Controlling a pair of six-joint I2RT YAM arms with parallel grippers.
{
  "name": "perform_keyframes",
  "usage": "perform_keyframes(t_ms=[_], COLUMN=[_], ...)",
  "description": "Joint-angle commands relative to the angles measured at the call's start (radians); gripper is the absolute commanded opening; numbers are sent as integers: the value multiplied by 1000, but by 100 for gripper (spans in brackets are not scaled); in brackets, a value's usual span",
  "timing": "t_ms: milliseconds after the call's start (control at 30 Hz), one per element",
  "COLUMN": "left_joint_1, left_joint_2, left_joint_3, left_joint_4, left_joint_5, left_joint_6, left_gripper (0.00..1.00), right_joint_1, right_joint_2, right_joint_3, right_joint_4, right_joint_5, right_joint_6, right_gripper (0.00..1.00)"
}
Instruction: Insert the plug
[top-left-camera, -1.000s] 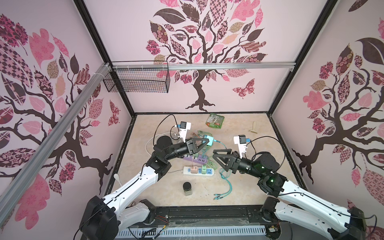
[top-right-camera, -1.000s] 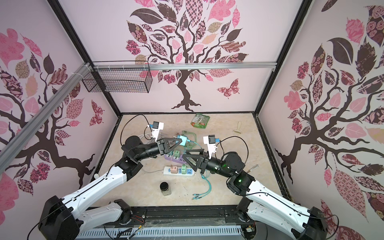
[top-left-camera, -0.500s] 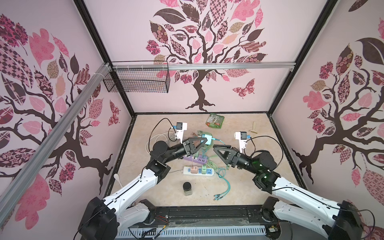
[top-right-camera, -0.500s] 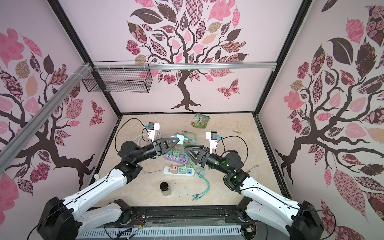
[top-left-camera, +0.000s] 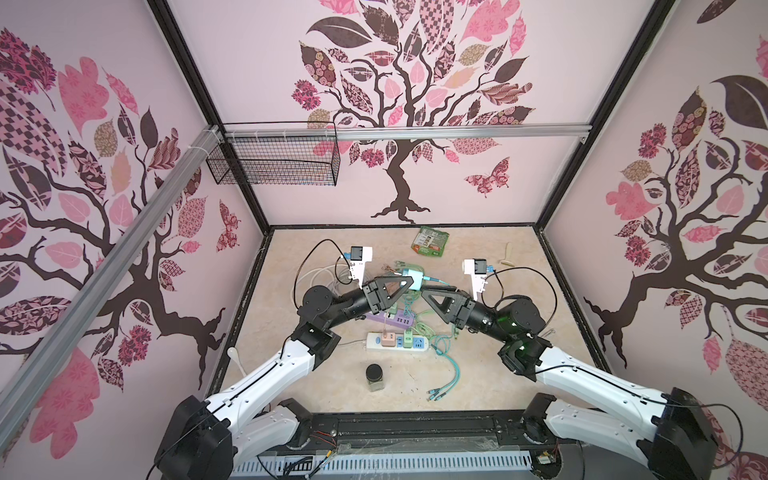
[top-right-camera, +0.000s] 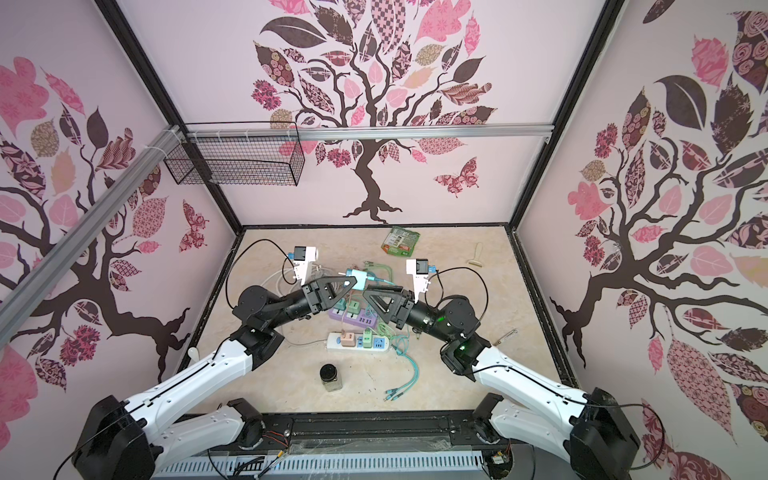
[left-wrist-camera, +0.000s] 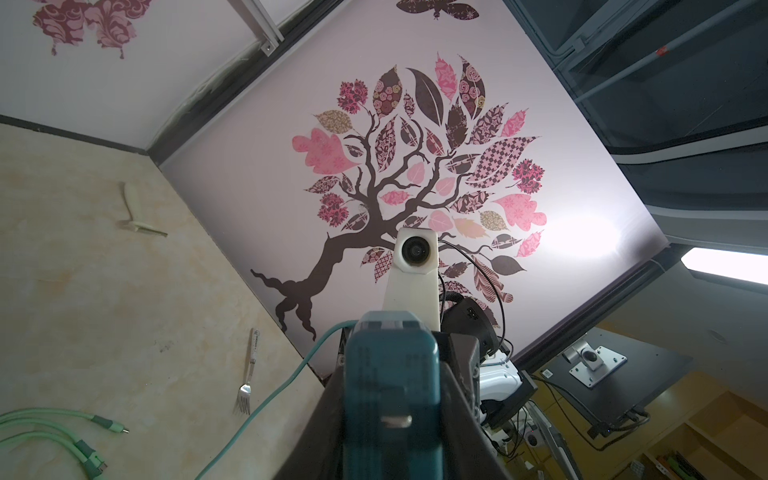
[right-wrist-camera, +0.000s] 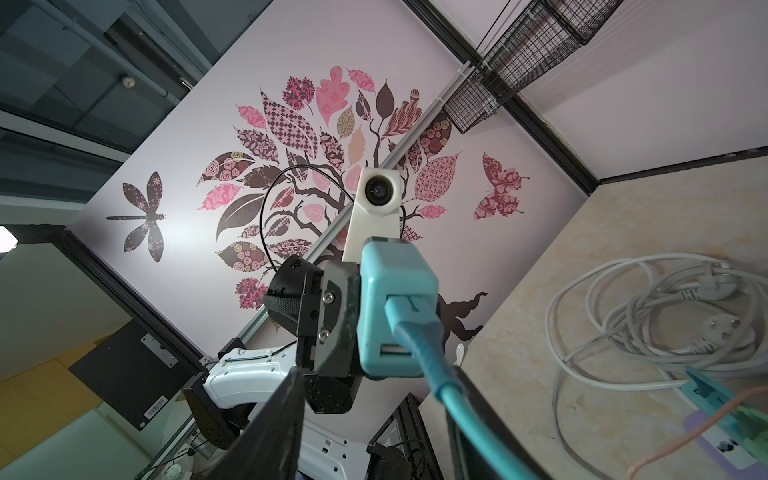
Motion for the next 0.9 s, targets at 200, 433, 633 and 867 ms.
perform_keyframes(t_ms=[200, 433, 633, 867], left_joint_1=[-6, -8, -10, -12], left_joint_2=[-35, -35, -36, -38], left_joint_3=[-28, -26, -31, -30], left_joint_4=[33, 33, 34, 34], left_joint_5=[13, 44, 44, 54], left_joint_6=[2, 2, 6, 11], left_gripper=[0, 0, 0, 0], right_joint_1=[-7, -7, -6, -7], right_joint_2=[41, 64, 76, 89], right_joint_3=[76, 90, 101, 114], right_joint_4=[52, 88, 88, 89], right_joint_5=[-27, -33, -39, -40], right_joint_6=[7, 22, 26, 29], right_gripper=[53, 51, 49, 47])
